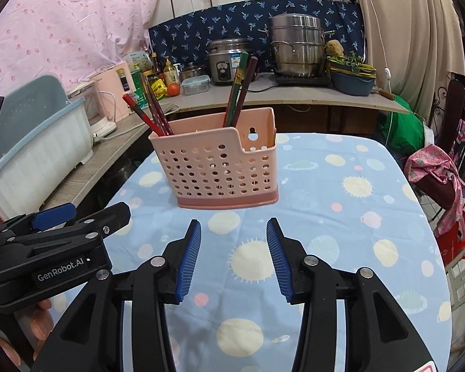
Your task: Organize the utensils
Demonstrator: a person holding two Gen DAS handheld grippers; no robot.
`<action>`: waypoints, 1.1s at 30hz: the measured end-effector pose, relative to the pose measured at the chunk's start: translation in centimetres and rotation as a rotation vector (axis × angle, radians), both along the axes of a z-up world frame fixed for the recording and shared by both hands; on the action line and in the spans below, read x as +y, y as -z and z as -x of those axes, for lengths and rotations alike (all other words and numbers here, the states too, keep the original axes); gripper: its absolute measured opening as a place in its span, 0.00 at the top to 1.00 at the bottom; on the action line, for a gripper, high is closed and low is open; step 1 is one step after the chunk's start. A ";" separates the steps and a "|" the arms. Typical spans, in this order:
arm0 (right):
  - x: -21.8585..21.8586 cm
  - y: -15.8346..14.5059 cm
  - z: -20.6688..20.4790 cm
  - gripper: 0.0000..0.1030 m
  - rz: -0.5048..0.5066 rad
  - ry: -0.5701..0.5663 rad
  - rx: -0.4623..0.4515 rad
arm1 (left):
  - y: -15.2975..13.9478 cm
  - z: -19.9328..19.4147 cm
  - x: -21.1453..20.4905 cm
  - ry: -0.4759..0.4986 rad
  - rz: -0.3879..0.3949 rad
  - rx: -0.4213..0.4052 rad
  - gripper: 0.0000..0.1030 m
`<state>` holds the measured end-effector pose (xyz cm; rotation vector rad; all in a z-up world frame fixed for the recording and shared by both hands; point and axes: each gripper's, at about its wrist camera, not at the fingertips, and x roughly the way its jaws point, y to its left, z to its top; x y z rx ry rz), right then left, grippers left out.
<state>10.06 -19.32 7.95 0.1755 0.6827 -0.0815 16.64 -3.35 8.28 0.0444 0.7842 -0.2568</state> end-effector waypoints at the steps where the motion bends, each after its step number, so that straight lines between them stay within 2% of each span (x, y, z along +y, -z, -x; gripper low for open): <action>1: -0.1 0.1 0.0 0.52 -0.002 0.007 0.004 | 0.2 0.0 0.1 -0.002 -0.002 0.003 0.16; 9: -0.2 0.7 0.1 0.41 0.010 0.030 0.014 | 1.2 0.0 0.7 -0.018 -0.007 0.027 0.09; 15: -0.4 1.2 -0.1 0.20 0.018 0.038 0.032 | 1.9 -0.4 1.2 -0.029 -0.019 0.046 0.07; 33: -0.7 2.1 -0.5 0.17 0.046 0.058 0.054 | 2.5 -0.5 1.1 -0.040 -0.044 0.044 0.07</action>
